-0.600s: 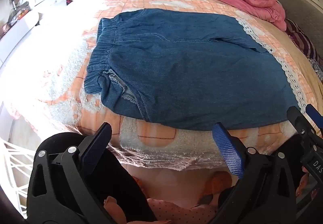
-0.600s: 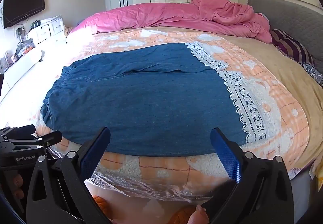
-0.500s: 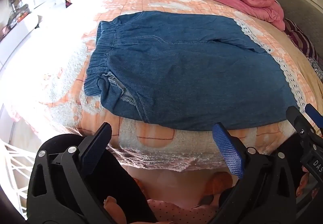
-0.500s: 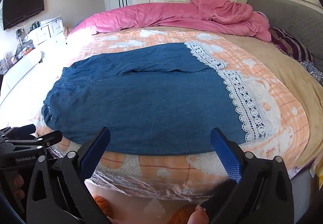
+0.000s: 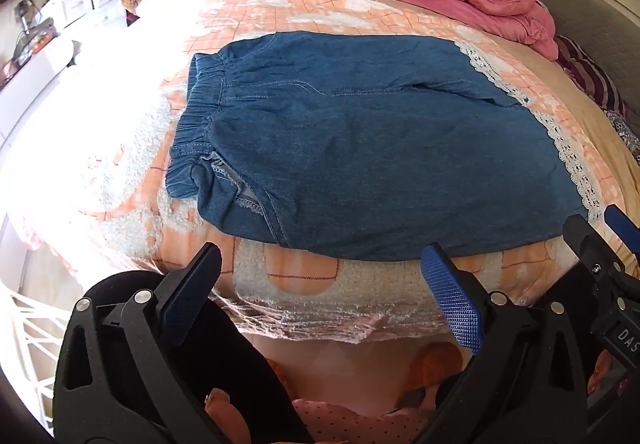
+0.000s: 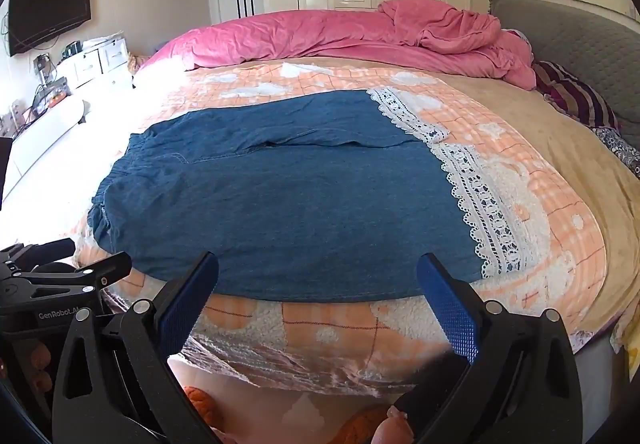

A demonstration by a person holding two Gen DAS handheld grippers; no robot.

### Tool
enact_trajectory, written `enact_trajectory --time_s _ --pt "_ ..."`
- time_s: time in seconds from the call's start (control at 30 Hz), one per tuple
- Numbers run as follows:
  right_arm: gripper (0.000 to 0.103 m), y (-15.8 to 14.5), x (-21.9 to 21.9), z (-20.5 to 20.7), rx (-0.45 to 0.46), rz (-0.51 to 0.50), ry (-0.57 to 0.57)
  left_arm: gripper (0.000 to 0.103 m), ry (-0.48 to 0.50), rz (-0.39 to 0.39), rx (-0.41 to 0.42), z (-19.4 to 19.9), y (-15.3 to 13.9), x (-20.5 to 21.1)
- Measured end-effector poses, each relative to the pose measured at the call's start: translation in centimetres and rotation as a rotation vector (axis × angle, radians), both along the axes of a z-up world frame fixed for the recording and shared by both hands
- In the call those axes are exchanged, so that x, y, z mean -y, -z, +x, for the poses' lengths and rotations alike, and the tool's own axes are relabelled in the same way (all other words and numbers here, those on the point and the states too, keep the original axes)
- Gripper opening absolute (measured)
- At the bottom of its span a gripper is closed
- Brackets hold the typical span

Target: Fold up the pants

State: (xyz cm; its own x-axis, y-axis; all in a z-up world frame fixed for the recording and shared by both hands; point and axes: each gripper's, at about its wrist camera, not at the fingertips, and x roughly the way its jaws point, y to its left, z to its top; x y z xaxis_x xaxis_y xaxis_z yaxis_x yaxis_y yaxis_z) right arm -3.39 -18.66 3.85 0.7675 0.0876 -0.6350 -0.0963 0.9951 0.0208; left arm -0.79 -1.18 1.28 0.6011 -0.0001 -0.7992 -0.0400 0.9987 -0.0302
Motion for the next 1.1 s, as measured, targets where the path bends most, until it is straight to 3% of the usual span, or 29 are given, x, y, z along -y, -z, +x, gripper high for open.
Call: enact_trajectory --time_s 1.1 --pt "0.099 0.39 -0.07 0.18 0.005 -0.019 0.009 0.094 -0.005 -0.003 0.015 -0.04 -0.1 -0.26"
